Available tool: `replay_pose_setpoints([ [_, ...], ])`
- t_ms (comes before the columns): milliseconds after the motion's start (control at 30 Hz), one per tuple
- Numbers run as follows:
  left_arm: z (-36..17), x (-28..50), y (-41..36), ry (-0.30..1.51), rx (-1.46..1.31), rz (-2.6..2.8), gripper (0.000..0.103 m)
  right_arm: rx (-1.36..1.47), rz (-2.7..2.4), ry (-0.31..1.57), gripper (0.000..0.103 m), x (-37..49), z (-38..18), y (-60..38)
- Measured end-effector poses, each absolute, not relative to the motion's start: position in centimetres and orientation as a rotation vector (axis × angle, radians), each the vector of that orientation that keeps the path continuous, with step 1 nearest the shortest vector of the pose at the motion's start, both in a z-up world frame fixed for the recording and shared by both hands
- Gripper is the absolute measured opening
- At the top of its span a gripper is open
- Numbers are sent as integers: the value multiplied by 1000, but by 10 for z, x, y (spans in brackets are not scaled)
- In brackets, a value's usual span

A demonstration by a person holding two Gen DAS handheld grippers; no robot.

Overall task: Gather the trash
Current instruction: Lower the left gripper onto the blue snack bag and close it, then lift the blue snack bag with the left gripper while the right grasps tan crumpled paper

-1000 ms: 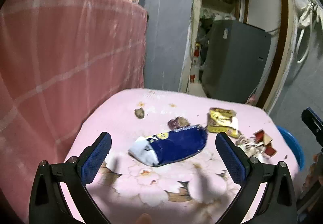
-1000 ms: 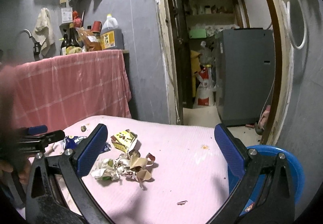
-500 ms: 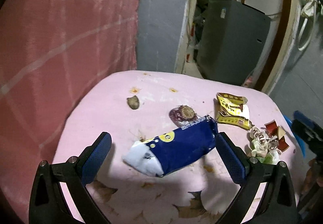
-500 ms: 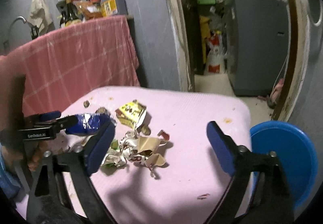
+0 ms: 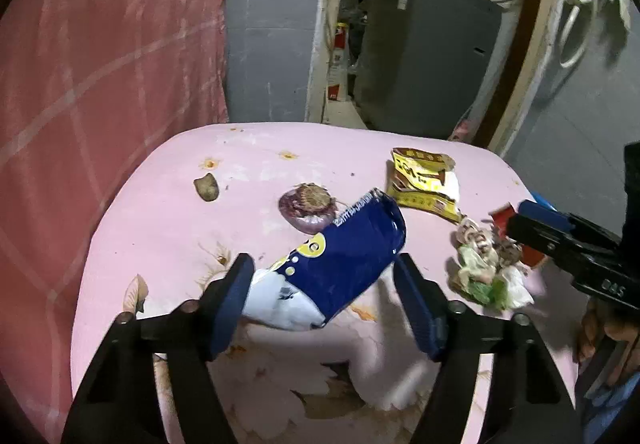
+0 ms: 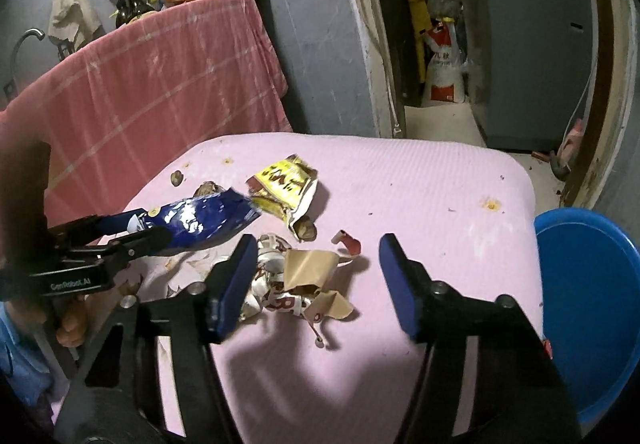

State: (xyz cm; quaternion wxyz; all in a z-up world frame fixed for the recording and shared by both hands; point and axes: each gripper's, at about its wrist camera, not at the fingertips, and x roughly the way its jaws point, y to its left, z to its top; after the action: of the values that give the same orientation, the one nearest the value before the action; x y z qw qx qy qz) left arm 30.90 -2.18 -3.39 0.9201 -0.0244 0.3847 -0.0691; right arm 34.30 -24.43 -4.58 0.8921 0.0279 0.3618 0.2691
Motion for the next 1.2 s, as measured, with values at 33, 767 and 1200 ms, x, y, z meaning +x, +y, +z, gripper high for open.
replay_pose_setpoints([
  [33,-34,309,-24,790,-44,-146,58,56,560,757,53,344,-47,-243],
  [767,-29,297,-38,830,-134,-226,6,81,578,763,27,337,-49,-247],
  [1200,-24,282,-60,786,-133,-236,5,100,544,693,24,329,-39,-265],
])
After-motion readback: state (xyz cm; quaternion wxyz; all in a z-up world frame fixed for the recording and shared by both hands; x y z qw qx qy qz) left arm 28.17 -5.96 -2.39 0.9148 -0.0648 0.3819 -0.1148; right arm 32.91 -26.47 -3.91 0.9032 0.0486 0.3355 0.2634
